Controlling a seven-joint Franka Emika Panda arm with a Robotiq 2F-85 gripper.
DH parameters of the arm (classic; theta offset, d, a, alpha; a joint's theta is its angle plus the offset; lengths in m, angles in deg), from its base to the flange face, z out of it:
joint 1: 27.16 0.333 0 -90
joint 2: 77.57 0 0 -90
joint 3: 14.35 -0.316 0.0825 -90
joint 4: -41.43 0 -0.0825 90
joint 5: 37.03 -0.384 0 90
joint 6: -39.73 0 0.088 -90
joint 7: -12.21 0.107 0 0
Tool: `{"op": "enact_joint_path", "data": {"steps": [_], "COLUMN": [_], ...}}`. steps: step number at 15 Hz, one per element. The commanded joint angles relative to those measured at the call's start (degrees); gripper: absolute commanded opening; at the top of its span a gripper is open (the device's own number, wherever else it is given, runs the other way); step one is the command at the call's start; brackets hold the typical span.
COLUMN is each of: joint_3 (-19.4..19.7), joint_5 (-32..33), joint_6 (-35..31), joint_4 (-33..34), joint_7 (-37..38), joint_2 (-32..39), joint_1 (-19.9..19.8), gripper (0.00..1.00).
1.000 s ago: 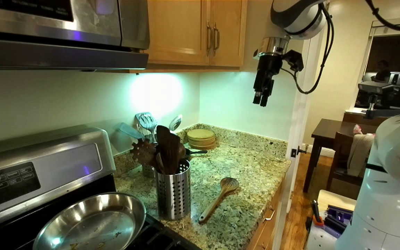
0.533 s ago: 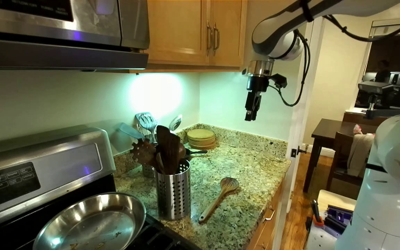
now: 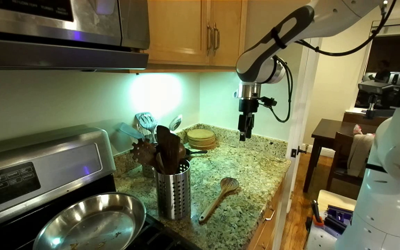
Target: Put the wooden spoon in the metal rack
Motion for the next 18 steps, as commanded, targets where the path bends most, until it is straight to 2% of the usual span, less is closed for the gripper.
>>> {"op": "enact_joint_path", "data": {"steps": [1, 4, 12, 15, 18], "joint_3": [-1.9, -1.9, -3.9, -4.6, -6.1], "joint_5": [-0.3, -0.3, -2.0, -7.7, -16.5], "joint_6": [0.1, 0.1, -10.0, -14.2, -14.9], "joint_4": [0.1, 0.2, -2.7, -3.3, -2.8], "joint_7": [-0.2, -0.2, -10.7, -14.5, -21.2], "joint_2": [0.2, 0.1, 6.6, 10.4, 13.9], "joint_1": [-1.9, -2.0, -2.2, -3.2, -5.2], "gripper": [1.00, 1.00, 1.00, 1.00, 1.00]}}
